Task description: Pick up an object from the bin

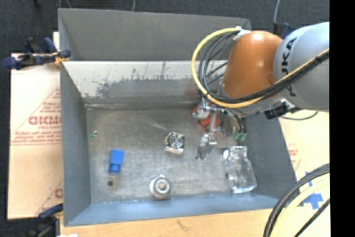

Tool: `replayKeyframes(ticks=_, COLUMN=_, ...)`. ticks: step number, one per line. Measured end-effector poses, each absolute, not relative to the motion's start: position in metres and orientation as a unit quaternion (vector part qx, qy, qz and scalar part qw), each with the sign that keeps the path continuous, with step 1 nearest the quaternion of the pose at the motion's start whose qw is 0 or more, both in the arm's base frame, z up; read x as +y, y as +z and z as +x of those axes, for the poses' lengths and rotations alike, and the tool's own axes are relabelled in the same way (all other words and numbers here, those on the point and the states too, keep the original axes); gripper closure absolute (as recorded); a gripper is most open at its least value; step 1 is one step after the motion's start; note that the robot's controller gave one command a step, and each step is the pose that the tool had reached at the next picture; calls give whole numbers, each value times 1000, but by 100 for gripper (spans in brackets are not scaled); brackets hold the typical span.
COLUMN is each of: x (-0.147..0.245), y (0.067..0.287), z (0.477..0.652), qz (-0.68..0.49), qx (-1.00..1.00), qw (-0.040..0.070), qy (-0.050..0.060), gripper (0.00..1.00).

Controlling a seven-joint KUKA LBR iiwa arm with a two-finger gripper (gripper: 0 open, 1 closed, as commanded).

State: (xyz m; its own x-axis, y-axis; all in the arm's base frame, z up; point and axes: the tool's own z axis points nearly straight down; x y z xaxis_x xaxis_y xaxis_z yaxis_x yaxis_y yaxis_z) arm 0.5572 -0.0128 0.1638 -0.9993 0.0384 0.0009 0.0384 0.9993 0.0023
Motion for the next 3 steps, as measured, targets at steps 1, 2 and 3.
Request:
replayKeyframes(ticks=1, x=24, y=71, z=582, qz=-7, qx=-1000, qw=-5, qy=1, gripper=0)
replayKeyframes(ticks=2, x=23, y=77, z=584, qz=-7, qx=-1000, qw=-10, qy=1, gripper=100)
replayKeyframes(ticks=3, x=-19, y=237, z=517, qz=94, qx=-996, qw=-4, qy=1, gripper=100)
